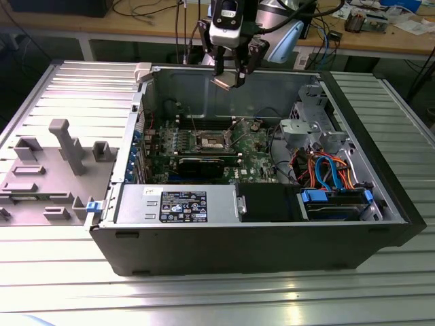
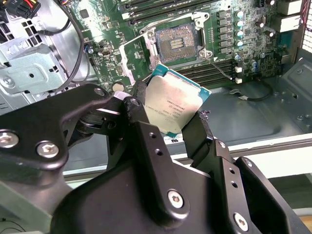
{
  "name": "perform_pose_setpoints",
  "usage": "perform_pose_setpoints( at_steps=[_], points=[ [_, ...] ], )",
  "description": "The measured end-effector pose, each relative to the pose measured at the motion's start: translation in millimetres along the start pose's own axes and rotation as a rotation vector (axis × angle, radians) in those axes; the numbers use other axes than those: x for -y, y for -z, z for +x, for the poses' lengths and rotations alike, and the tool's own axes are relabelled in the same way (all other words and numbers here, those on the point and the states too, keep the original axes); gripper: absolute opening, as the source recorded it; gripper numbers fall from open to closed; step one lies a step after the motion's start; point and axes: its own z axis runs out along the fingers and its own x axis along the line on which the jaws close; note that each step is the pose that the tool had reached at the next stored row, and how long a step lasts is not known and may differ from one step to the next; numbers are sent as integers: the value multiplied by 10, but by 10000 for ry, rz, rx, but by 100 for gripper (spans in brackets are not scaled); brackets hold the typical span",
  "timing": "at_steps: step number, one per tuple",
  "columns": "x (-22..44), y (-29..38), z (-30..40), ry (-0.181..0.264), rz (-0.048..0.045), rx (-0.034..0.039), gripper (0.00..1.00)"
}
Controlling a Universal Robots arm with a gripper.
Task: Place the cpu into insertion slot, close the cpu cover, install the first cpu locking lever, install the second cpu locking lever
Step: 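Place the cpu into insertion slot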
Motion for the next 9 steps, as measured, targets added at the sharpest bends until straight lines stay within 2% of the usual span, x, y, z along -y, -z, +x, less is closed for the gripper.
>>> perform_pose_setpoints(
  at_steps=[9],
  points=[
    [0,0,0,-335,-7,29,54]
  ],
)
